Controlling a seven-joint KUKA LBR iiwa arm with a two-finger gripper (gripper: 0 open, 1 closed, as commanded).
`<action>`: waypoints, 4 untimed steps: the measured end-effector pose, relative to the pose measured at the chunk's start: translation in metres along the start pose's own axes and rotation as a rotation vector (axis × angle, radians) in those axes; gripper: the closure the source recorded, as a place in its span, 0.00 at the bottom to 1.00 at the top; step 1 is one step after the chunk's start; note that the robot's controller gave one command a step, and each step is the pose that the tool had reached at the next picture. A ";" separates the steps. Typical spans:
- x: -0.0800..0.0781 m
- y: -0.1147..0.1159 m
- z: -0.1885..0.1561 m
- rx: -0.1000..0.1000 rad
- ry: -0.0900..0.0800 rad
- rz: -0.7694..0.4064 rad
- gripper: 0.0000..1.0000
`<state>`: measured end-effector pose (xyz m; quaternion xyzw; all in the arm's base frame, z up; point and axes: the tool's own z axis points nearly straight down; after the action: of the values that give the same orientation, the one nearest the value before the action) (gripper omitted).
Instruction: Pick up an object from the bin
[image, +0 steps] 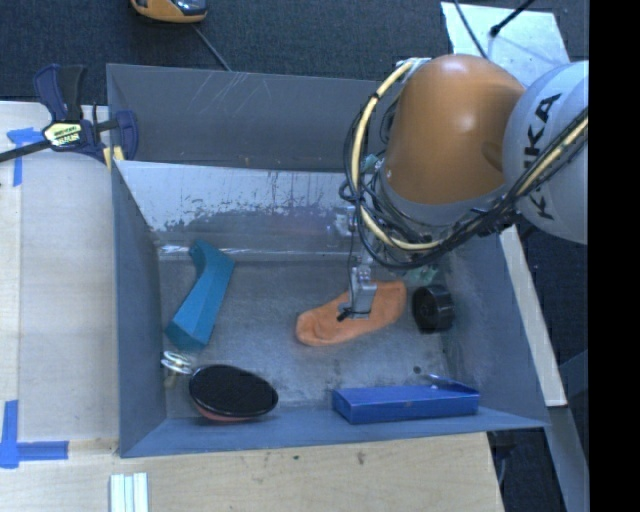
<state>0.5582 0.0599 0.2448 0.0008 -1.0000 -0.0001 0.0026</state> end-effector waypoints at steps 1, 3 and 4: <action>-0.001 0.000 -0.005 -0.001 -0.009 0.002 0.00; 0.019 -0.005 0.012 0.001 0.002 -0.080 0.00; -0.023 0.004 0.050 0.001 -0.018 -0.158 0.00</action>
Offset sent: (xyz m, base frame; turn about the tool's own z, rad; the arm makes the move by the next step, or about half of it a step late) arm 0.0199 -0.0225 -0.1178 -0.1855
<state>0.5810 0.0644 0.1948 0.0798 -0.9968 0.0000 -0.0066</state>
